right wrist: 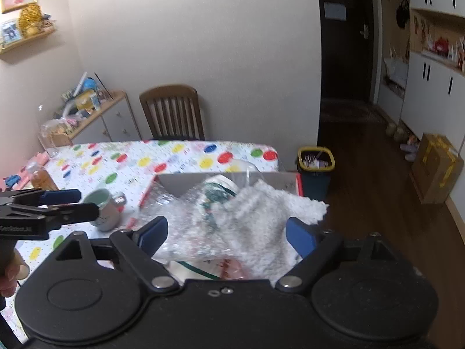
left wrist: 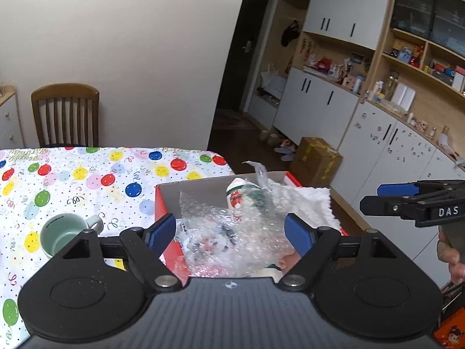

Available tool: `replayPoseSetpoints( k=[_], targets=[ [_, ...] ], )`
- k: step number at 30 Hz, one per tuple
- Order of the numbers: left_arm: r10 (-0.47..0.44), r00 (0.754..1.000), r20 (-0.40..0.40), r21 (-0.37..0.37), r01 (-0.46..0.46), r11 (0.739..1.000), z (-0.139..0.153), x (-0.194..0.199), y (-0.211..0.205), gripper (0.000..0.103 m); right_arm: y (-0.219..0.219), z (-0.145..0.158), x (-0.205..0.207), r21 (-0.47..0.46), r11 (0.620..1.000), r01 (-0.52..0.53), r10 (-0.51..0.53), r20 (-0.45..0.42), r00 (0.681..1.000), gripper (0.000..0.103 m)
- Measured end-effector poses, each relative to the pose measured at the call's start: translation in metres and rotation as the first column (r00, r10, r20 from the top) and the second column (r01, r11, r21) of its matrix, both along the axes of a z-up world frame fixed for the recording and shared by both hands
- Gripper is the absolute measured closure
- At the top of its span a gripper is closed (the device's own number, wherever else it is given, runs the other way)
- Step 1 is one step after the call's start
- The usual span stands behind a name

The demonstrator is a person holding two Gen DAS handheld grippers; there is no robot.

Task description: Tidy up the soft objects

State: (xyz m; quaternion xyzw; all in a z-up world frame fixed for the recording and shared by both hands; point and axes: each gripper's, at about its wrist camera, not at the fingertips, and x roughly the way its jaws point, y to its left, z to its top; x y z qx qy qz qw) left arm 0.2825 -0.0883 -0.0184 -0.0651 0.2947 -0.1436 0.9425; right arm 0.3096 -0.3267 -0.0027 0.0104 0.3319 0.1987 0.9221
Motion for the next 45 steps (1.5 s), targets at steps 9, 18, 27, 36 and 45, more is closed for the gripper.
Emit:
replayPoseSetpoints(
  k=[9, 18, 27, 36, 45],
  targets=[
    [-0.06, 0.997, 0.052, 0.011, 0.059, 0.998, 0.012, -0.03, -0.004, 0.019, 0.012, 0.011, -0.04, 0.035, 0.999, 0.011, -0.014, 0.108, 0.994, 0.003],
    [-0.074, 0.993, 0.09, 0.012, 0.073, 0.997, 0.022, -0.049, -0.006, 0.002, 0.017, 0.004, -0.069, 0.062, 0.997, 0.047, -0.055, 0.141, 0.988, 0.0],
    [-0.071, 0.993, 0.09, 0.002, 0.071, 0.997, 0.025, -0.061, -0.005, 0.0, 0.02, 0.0, -0.09, 0.069, 0.994, 0.087, -0.098, 0.168, 0.981, 0.0],
    [-0.082, 0.992, 0.093, 0.022, 0.08, 0.997, 0.022, -0.071, -0.009, 0.0, 0.029, -0.006, -0.105, 0.08, 0.99, 0.119, -0.132, 0.174, 0.976, 0.0],
    [-0.099, 0.99, 0.098, 0.016, 0.098, 0.995, 0.019, -0.074, -0.009, 0.0, 0.038, -0.008, -0.11, 0.077, 0.988, 0.137, -0.149, 0.184, 0.972, 0.0]
  ],
)
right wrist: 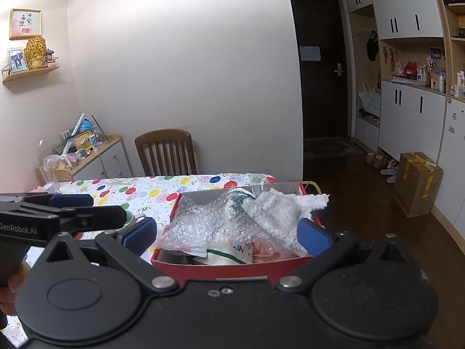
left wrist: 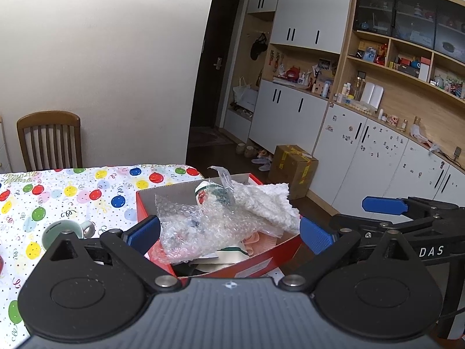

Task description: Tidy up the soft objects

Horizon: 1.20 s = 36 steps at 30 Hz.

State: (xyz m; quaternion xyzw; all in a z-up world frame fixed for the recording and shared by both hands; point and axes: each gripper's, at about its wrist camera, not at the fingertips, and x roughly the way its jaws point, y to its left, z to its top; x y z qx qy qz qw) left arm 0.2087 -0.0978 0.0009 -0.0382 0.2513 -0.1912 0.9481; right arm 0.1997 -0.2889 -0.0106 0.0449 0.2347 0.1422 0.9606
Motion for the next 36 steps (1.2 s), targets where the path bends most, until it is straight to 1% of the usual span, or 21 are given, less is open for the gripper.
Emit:
replayPoseSetpoints(
  k=[5, 26, 36],
  targets=[
    [-0.007, 1.0, 0.01, 0.005, 0.007, 1.0, -0.001, -0.002, -0.001, 0.0, 0.004, 0.0, -0.001, -0.022, 1.0, 0.01, -0.009, 0.007, 1.0, 0.0],
    [-0.008, 1.0, 0.011, 0.007, 0.008, 1.0, -0.002, 0.0, 0.003, 0.0, 0.008, 0.003, -0.004, -0.019, 1.0, 0.018, -0.018, 0.015, 1.0, 0.0],
    [-0.009, 1.0, 0.017, 0.007, 0.008, 1.0, 0.001, 0.002, 0.013, 0.0, 0.01, 0.005, -0.005, -0.02, 1.0, 0.015, -0.015, 0.022, 1.0, 0.0]
  ],
)
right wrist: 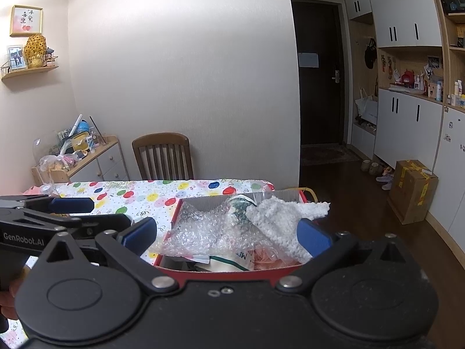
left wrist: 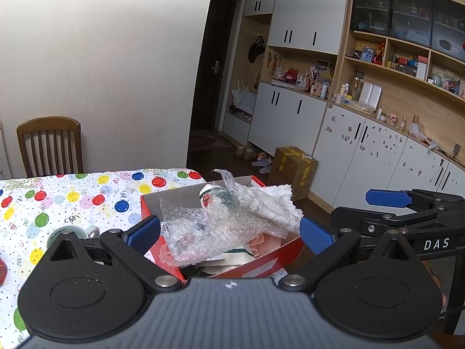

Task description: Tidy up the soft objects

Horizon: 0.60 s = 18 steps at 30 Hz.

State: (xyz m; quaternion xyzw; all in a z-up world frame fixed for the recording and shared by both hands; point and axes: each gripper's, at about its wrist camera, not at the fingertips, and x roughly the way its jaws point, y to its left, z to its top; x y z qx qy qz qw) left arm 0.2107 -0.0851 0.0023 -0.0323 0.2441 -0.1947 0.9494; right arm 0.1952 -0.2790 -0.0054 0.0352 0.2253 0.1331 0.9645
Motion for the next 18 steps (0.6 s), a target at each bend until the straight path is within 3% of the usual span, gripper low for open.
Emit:
replayPoseSetpoints(
  k=[18],
  targets=[
    [0.002, 1.0, -0.001, 0.001, -0.002, 1.0, -0.0013, -0.0014, 0.0003, 0.0, 0.0016, 0.0016, -0.0003, -0.001, 1.0, 0.004, -0.004, 0.003, 1.0, 0.0]
  ],
)
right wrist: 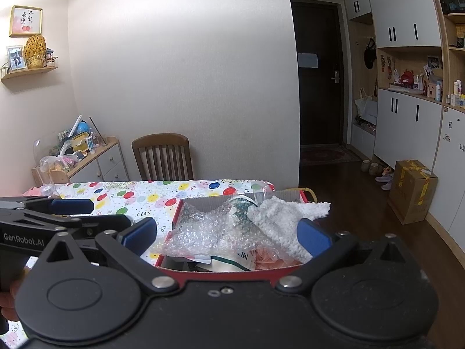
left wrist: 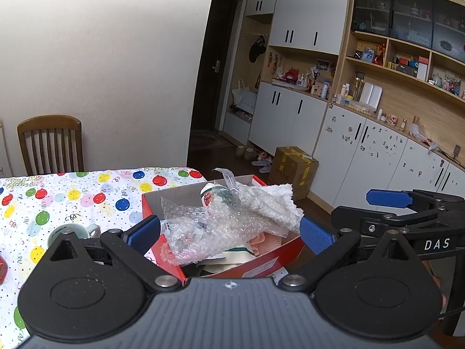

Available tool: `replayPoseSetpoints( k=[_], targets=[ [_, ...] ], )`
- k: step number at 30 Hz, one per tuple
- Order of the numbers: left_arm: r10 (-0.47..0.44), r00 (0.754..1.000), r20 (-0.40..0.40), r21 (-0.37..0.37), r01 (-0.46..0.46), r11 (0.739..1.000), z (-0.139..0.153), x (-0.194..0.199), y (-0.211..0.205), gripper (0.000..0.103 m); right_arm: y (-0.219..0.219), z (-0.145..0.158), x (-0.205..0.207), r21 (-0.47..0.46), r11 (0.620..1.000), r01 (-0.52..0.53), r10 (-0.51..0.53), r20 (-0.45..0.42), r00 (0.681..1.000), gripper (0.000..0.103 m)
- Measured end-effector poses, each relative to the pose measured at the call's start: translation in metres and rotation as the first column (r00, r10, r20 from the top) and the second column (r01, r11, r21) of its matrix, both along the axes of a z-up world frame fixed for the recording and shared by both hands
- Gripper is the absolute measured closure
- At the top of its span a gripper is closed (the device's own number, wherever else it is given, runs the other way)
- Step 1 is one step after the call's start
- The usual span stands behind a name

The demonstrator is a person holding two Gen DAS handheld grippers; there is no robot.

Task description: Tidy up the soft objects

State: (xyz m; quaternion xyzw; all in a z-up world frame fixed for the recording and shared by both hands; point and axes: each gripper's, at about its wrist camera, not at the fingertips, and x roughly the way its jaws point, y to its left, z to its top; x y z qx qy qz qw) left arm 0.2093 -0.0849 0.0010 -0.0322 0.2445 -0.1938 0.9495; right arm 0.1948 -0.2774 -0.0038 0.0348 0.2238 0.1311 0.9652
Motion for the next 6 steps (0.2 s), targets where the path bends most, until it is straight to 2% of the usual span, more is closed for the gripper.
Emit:
replayPoseSetpoints(
  k=[6],
  targets=[
    [-0.005, 1.0, -0.011, -0.002, 0.005, 1.0, -0.0015, 0.0004, 0.0032, 0.0, 0.0007, 0.0001, -0.0008, 0.001, 1.0, 0.003, -0.003, -0.002, 1.0, 0.0]
  ],
)
